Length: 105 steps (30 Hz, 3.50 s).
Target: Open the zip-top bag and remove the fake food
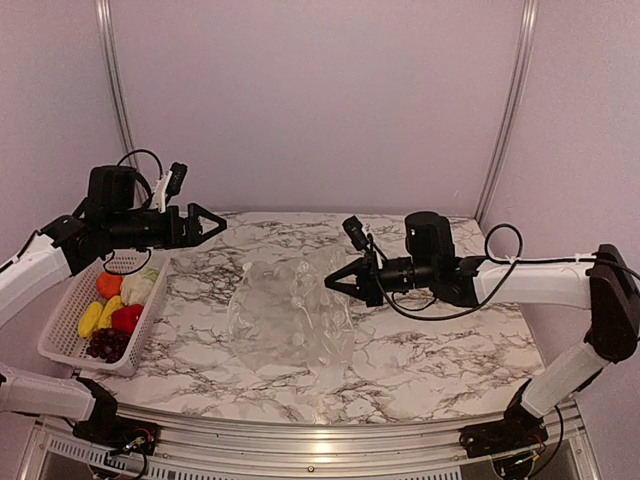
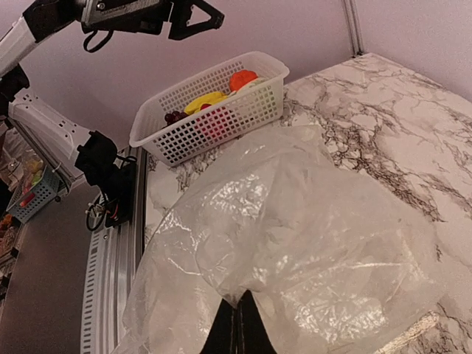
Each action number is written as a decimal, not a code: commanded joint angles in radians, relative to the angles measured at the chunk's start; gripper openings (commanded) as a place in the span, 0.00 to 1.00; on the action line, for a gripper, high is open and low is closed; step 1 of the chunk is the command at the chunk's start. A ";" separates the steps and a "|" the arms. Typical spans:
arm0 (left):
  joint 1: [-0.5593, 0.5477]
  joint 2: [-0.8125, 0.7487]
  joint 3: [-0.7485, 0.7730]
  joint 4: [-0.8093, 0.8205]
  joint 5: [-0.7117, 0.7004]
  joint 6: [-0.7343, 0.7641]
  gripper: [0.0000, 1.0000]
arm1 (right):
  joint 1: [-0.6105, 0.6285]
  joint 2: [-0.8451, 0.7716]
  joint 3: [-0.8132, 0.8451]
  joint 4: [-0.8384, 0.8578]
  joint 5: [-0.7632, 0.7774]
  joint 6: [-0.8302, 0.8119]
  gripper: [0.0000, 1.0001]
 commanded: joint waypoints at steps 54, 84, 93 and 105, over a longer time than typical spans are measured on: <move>-0.348 0.689 0.543 0.062 0.490 0.765 0.94 | 0.057 -0.096 0.048 -0.148 -0.084 -0.233 0.00; -0.328 0.797 0.681 -0.134 0.553 0.816 0.00 | 0.058 -0.105 0.047 -0.175 -0.051 -0.237 0.14; -0.198 0.621 0.451 0.225 0.565 0.566 0.00 | 0.033 -0.261 -0.080 -0.177 0.052 -0.155 0.56; -0.161 0.617 0.445 0.318 0.551 0.484 0.00 | 0.027 -0.232 -0.162 -0.142 0.149 -0.015 0.95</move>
